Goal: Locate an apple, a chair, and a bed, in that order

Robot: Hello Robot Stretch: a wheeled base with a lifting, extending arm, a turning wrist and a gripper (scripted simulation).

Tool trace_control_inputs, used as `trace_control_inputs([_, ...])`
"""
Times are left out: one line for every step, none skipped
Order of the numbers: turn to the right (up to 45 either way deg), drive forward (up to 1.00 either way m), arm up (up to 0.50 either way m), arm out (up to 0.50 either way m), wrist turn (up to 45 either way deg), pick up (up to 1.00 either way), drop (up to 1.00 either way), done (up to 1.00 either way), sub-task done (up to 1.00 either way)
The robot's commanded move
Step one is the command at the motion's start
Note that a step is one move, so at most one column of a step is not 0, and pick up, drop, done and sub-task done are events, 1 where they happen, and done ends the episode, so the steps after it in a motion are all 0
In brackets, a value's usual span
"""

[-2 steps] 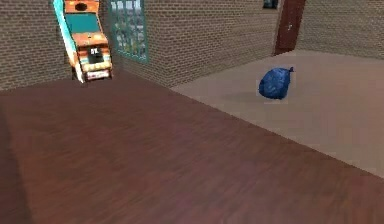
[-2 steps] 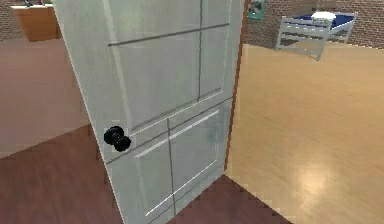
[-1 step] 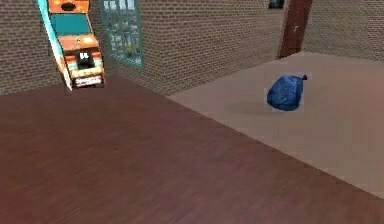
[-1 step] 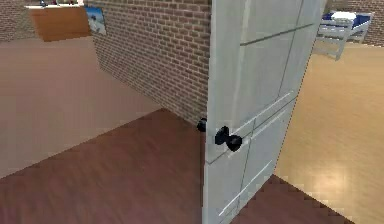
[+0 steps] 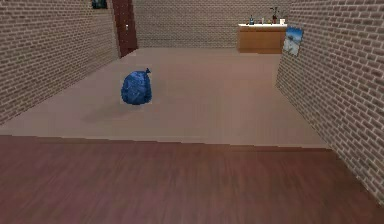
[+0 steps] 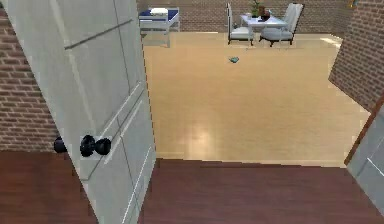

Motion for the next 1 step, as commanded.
trace_control_inputs([0.0, 0.7, 0.0, 0.0, 0.0, 0.0, 0.0, 0.0, 0.0])
